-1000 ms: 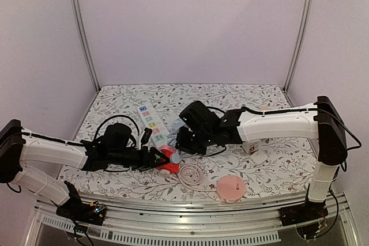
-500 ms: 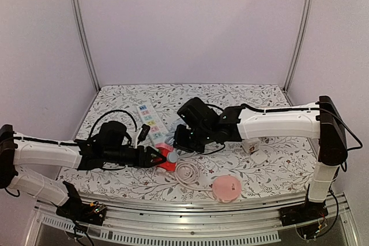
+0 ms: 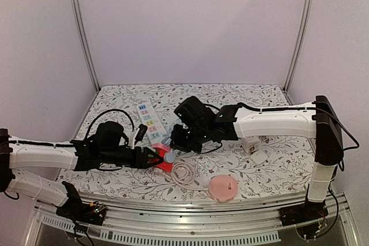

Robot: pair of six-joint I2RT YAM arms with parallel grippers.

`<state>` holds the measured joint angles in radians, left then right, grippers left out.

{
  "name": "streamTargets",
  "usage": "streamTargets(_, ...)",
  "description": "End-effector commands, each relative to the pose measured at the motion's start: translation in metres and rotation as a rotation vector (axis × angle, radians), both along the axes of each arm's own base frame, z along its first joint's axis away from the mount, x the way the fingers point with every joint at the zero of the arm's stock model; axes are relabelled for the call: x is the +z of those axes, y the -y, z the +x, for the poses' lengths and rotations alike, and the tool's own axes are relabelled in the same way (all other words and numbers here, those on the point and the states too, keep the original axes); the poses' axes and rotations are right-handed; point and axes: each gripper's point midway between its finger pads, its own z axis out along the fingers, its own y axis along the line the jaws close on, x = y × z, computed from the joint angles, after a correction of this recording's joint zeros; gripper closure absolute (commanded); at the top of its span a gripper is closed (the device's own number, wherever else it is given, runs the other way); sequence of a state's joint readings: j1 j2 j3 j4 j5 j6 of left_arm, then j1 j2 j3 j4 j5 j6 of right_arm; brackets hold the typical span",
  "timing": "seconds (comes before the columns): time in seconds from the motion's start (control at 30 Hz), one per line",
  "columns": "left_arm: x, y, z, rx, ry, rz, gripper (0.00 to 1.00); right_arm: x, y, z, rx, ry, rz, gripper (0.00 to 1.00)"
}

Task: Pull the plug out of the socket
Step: Remove the plug from the socket.

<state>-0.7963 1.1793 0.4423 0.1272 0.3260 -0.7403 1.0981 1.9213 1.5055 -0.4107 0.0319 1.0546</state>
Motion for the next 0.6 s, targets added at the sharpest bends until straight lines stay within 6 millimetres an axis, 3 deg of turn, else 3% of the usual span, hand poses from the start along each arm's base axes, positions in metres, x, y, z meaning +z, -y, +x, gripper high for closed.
streamTargets(0.0,0.002,-0.006,0.001,0.007,0.024,0.014,0.67,0.015,0.016,0.032,-0.075,0.081,-0.022,1.0)
streamTargets(0.17,-0.01,-0.022,0.012,0.124,-0.019,0.084,0.67,0.017,0.016,0.032,-0.072,0.081,-0.018,1.0)
streamTargets(0.33,-0.034,-0.045,0.017,0.267,-0.119,0.145,0.67,0.017,0.018,0.028,-0.07,0.077,-0.016,1.0)
streamTargets(0.57,-0.045,-0.052,0.02,0.318,-0.164,0.147,0.67,0.014,0.024,0.018,-0.067,0.063,-0.022,1.0)
